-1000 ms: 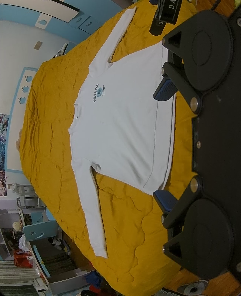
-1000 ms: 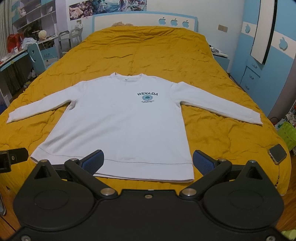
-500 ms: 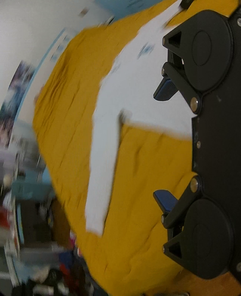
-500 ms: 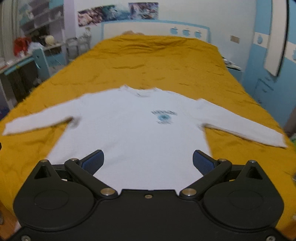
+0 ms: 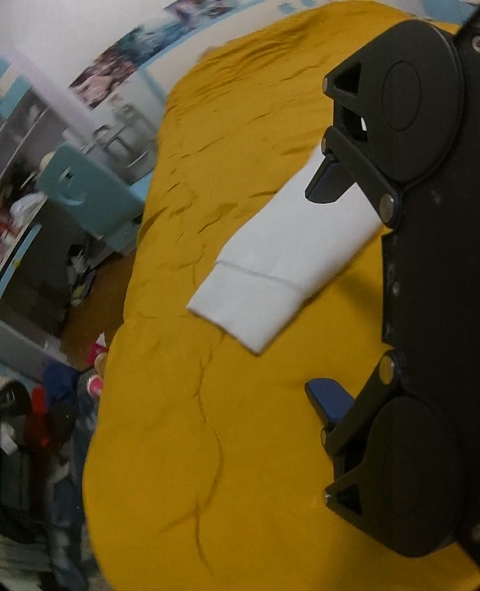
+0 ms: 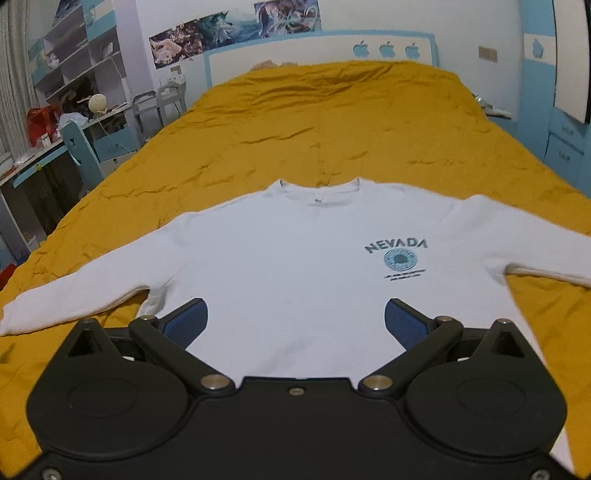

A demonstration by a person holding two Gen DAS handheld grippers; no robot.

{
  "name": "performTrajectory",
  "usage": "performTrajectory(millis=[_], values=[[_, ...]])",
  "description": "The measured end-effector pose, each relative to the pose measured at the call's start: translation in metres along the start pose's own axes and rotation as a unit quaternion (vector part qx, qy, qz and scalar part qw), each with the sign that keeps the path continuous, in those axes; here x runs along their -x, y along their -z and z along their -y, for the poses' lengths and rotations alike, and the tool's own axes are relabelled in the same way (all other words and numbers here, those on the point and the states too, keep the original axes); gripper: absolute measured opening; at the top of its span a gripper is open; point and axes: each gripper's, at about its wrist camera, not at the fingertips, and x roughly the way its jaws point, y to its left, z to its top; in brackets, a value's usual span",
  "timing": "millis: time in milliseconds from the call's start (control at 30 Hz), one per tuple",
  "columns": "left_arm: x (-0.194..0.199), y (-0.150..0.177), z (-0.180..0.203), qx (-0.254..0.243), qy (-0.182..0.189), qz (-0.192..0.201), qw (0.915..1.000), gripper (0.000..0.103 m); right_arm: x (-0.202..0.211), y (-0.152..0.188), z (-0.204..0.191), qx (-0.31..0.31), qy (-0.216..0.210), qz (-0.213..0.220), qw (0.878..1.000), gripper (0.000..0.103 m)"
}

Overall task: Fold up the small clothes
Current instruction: 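Grasp the sweatshirt sleeve cuff with the left gripper and lift it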

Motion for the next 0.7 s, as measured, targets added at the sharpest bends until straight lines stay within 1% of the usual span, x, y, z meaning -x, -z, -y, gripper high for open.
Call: performTrajectory(millis=[67, 133, 200, 233, 267, 300, 333, 367, 433, 533, 633, 700], values=[[-0.011, -0.006, 0.002, -0.006, 0.002, 0.017, 0.9998, 0.103, -0.012, 0.000, 0.000, 0.013, 0.017, -0.006, 1.000, 0.103], [-0.024, -0.013, 0.006, -0.007, 0.011, 0.016, 0.9998, 0.088, -0.023, -0.002, 0.000, 0.030, 0.037, -0.006, 0.999, 0.103], [-0.036, -0.014, 0.004, 0.010, 0.017, 0.001, 0.9998, 0.062, -0.030, -0.002, 0.001, 0.039, 0.051, -0.005, 0.998, 0.103], [-0.041, -0.013, 0.004, 0.017, 0.018, -0.003, 0.9997, 0.052, -0.033, -0.003, 0.003, 0.038, 0.053, -0.006, 0.998, 0.103], [-0.046, -0.015, 0.002, 0.022, 0.019, -0.005, 0.9996, 0.034, -0.035, -0.003, 0.005, 0.034, 0.055, -0.010, 0.998, 0.103], [-0.046, -0.015, 0.001, 0.030, 0.013, -0.008, 0.9994, 0.021, -0.038, -0.003, 0.007, 0.031, 0.054, -0.014, 0.998, 0.103], [-0.047, -0.015, -0.001, 0.038, 0.014, -0.008, 0.9992, 0.018, -0.039, -0.002, 0.008, 0.030, 0.052, -0.019, 0.998, 0.103], [-0.049, -0.016, -0.003, 0.042, 0.017, -0.007, 0.9989, 0.011, -0.040, -0.001, 0.009, 0.029, 0.050, -0.022, 0.998, 0.103], [-0.044, -0.017, -0.002, 0.046, 0.022, 0.000, 0.9987, 0.007, -0.041, 0.001, 0.013, 0.033, 0.052, -0.024, 0.998, 0.103], [-0.019, -0.015, 0.012, 0.010, 0.025, 0.022, 0.9994, 0.005, -0.046, 0.004, 0.022, 0.034, 0.076, -0.023, 0.996, 0.103], [-0.003, -0.017, 0.037, -0.016, 0.043, 0.038, 0.9982, 0.005, -0.049, 0.007, 0.036, 0.016, 0.071, -0.039, 0.997, 0.103], [0.013, -0.019, 0.064, -0.032, 0.066, 0.047, 0.9962, 0.005, -0.046, 0.010, 0.044, 0.008, 0.067, -0.042, 0.997, 0.103]])
